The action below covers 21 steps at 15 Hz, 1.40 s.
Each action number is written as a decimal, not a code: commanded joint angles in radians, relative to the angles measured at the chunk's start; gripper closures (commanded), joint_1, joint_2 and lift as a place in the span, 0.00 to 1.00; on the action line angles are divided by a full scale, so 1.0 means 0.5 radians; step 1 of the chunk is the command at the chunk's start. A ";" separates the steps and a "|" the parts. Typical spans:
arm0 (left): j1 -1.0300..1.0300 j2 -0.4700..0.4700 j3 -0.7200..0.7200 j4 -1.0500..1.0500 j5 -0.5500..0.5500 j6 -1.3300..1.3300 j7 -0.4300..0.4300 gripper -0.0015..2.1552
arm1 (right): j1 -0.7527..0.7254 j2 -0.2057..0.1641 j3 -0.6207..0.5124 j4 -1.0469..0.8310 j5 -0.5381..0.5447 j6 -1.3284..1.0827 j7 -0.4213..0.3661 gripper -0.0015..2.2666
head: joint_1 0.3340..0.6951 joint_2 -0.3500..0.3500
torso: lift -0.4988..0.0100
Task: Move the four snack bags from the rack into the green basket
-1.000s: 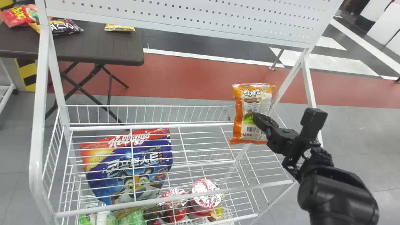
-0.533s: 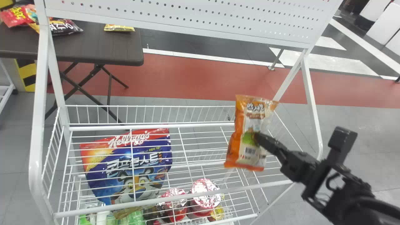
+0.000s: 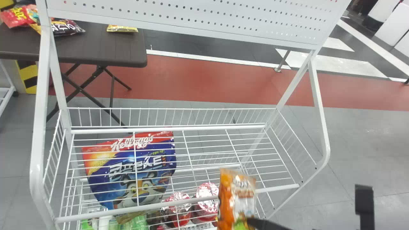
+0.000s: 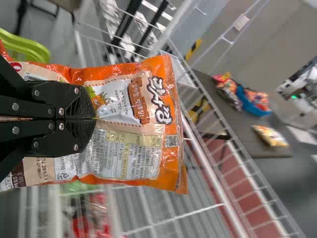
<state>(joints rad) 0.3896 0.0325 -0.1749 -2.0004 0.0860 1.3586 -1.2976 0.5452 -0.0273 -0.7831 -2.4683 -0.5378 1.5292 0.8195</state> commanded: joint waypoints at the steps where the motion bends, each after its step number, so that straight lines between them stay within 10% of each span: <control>1: 0.012 -0.001 0.006 -0.006 0.006 -0.013 0.000 0.70 | 0.103 -0.037 0.035 0.077 0.100 0.027 0.021 0.98 | 1.00 0.00 | 0.98; 6: 0.031 -0.001 0.015 -0.052 0.006 -0.006 -0.003 0.70 | 0.195 -0.142 0.164 0.273 0.226 0.051 0.082 0.98 | 1.00 0.00 | 0.98; 19: 0.104 0.009 -0.025 -0.166 0.000 0.024 0.000 0.70 | 0.131 -0.129 1.272 0.390 0.536 0.027 -0.166 0.97 | 1.00 0.00 | 0.98; 21: 0.111 0.009 -0.015 -0.178 0.000 0.024 -0.003 0.70 | 0.124 -0.136 1.259 0.424 0.542 0.002 -0.237 0.80 | 1.00 0.00 | 0.98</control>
<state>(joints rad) 0.4430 0.0362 -0.1851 -2.0859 0.0859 1.3707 -1.2984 0.6104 -0.0929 -0.1495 -2.2682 -0.2670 1.5378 0.7067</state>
